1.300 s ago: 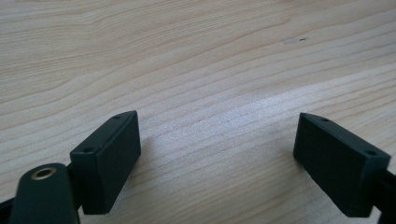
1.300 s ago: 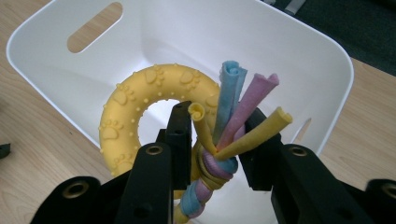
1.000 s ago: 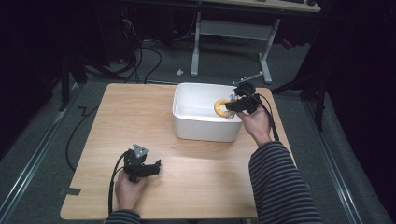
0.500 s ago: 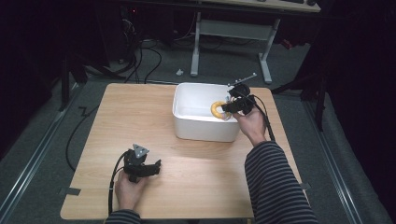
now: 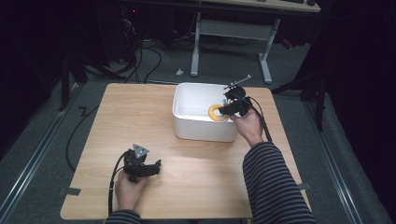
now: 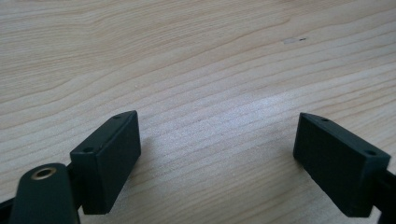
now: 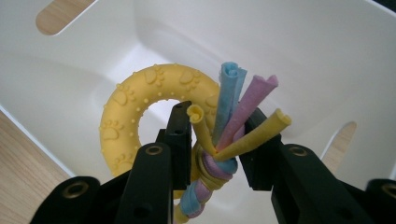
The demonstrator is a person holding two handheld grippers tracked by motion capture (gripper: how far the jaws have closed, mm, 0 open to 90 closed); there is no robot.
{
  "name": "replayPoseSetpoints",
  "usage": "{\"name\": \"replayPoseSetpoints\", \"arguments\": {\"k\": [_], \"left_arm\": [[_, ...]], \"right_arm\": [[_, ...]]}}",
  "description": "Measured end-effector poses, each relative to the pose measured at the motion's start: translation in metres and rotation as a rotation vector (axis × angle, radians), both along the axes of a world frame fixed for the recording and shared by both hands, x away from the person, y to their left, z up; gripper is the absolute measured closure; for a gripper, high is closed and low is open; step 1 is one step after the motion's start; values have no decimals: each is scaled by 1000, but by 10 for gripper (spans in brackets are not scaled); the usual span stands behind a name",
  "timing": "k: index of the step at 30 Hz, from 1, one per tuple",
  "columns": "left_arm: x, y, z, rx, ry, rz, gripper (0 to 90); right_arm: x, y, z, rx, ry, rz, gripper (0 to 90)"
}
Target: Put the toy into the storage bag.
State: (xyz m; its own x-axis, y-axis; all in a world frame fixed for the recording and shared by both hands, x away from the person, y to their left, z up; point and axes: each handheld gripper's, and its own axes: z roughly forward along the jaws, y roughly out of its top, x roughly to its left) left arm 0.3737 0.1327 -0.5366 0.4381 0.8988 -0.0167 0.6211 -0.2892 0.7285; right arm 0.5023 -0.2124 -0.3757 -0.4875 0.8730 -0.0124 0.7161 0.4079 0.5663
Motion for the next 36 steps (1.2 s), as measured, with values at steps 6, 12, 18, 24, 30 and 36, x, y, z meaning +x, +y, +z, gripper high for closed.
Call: {"name": "replayPoseSetpoints", "arguments": {"k": [6, 12, 18, 24, 30, 36], "left_arm": [[0, 0, 0, 0, 0, 0, 151], [0, 0, 0, 0, 0, 0, 151], [0, 0, 0, 0, 0, 0, 151], [0, 0, 0, 0, 0, 1, 151], [0, 0, 0, 1, 0, 1, 151], [0, 0, 0, 1, 0, 1, 151]], "right_arm": [[0, 0, -6, -9, 18, -3, 679], [0, -1, -9, -3, 24, -1, 678], [0, -2, -9, 18, 38, 6, 678], [-4, -5, -3, 51, 17, 17, 540], [-15, -15, 4, 74, -23, 12, 512], [-26, -33, 10, 99, -53, -6, 507]]}}
